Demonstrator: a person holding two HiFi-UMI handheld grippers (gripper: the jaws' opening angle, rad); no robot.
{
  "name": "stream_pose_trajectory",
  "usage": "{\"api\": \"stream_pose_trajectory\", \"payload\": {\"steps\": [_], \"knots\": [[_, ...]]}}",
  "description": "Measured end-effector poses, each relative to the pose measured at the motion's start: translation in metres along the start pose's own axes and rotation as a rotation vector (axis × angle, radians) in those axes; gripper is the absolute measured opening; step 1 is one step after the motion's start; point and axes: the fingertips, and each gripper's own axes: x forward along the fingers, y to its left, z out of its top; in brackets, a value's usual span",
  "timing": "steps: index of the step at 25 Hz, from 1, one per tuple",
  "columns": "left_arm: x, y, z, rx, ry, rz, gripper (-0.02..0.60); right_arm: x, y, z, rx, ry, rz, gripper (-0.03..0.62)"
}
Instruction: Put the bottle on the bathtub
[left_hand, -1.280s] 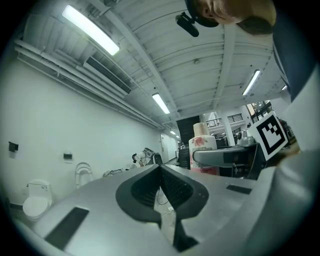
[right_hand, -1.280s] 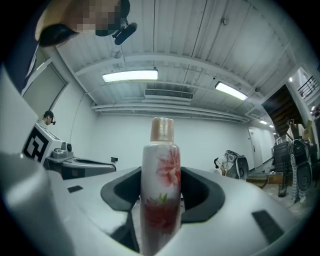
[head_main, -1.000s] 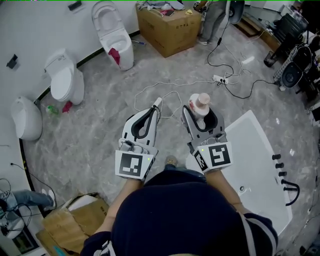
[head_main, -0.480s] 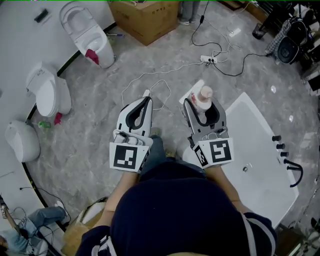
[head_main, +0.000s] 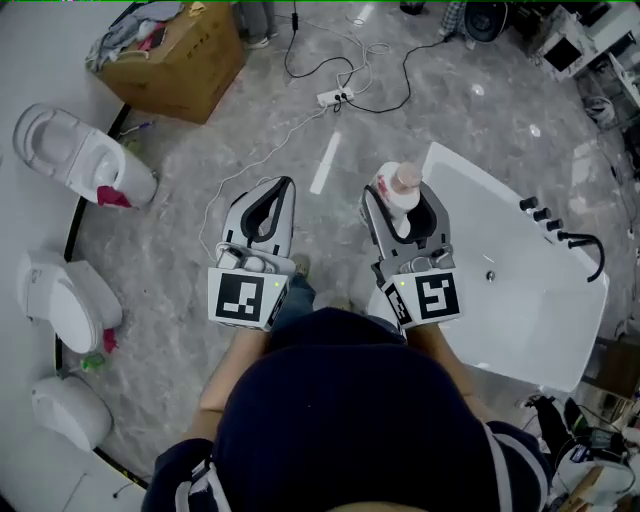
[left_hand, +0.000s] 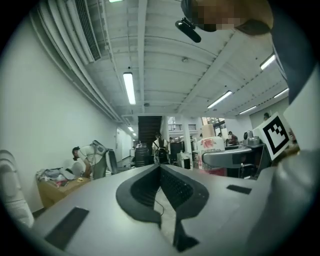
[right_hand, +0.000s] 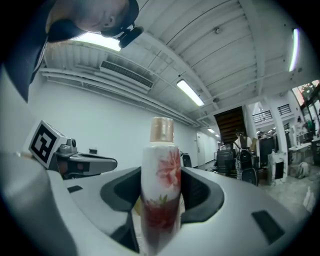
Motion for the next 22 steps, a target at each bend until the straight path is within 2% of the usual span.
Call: {"api": "stream_pose_trajectory", "payload": {"steps": [5,9,13,18,22], "knots": [[0.047,0.023,0.000,-0.009,-0.020,-0.171,0.025,0.030,-0.018,0.002,-0.007,0.001,-0.170,0.236],[0.072,0.038,-0.007,-0.006,-0.031,-0.250,0.025,0.049,-0.027,-0.002,-0.001,-0.010,-0.256,0.236],[0.095,0.040,-0.011,-0.030,-0.034,-0.347,0.025,0.047,-0.039,-0.009,0.007,0.014,-0.377,0.236],[0.119,0.034,-0.020,-0.043,-0.018,-0.423,0.025,0.046,-0.062,-0.017,0.008,0.038,-0.456,0.236],[0.146,0.033,-0.032,-0.053,0.018,-0.446,0.025,0.059,-0.084,-0.023,0.007,0.052,-0.473,0.236]]}}
